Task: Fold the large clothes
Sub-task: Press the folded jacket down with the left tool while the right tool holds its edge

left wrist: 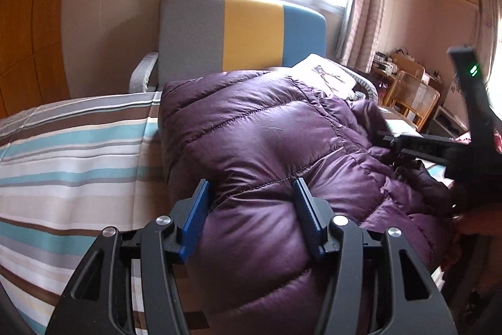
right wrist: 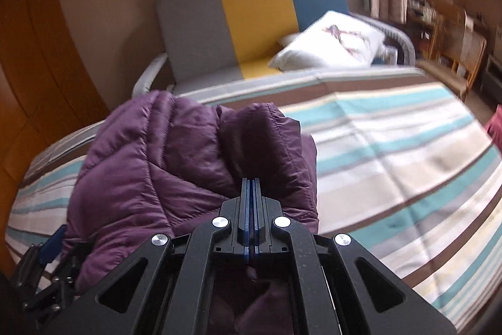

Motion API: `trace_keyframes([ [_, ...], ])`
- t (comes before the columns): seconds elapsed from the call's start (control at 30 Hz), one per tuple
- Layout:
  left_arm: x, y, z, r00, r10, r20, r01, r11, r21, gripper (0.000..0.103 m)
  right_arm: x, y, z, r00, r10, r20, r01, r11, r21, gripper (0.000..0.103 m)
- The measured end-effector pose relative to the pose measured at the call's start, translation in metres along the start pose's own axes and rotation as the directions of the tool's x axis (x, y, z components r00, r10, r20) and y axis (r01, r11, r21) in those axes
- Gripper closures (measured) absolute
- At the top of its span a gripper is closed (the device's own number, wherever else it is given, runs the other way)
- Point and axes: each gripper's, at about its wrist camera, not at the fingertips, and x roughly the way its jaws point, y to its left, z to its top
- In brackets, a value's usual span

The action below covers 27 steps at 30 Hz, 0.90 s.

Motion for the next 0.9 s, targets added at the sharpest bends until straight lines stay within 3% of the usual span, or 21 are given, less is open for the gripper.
trace_keyframes([
  [0.27, 0.004, -0.002, -0.003, 1.0, -0.025, 0.013, 0.024, 0.999, 0.039, 0.042, 0.036, -0.019, -0.027, 0.998, 0.058, 0.017, -0.059, 0.996, 0.071, 0.103],
  [0.33, -0.001, 0.001, 0.002, 0.999, -0.044, 0.002, 0.044, 0.999, 0.01, 0.036, 0.034, -0.017, -0.029, 0.999, 0.046, 0.019, -0.047, 0.997, 0.055, 0.103],
  [0.5, -0.002, 0.005, 0.034, 0.996, -0.089, 0.006, 0.089, 0.992, -0.091, 0.032, 0.034, -0.015, -0.031, 0.999, 0.037, 0.022, -0.038, 0.998, 0.043, 0.103],
  [0.6, 0.018, -0.007, 0.055, 0.999, -0.003, -0.035, 0.002, 0.999, -0.038, 0.025, 0.034, -0.015, -0.033, 0.999, 0.039, 0.026, -0.04, 0.998, 0.044, 0.103],
  [0.7, 0.062, -0.009, 0.058, 0.984, 0.063, -0.166, -0.062, 0.998, 0.015, 0.021, 0.034, -0.015, -0.035, 0.998, 0.047, 0.032, -0.049, 0.998, 0.051, 0.103],
  [0.73, 0.072, -0.007, 0.053, 0.981, 0.064, -0.182, -0.06, 0.998, 0.024, 0.016, 0.034, -0.016, -0.035, 0.998, 0.049, 0.034, -0.05, 0.997, 0.053, 0.103],
  [0.9, 0.08, 0.005, 0.036, 0.988, 0.018, -0.155, -0.02, 1.0, -0.009, 0.015, 0.033, -0.017, -0.035, 0.998, 0.055, 0.029, -0.056, 0.997, 0.05, 0.103],
])
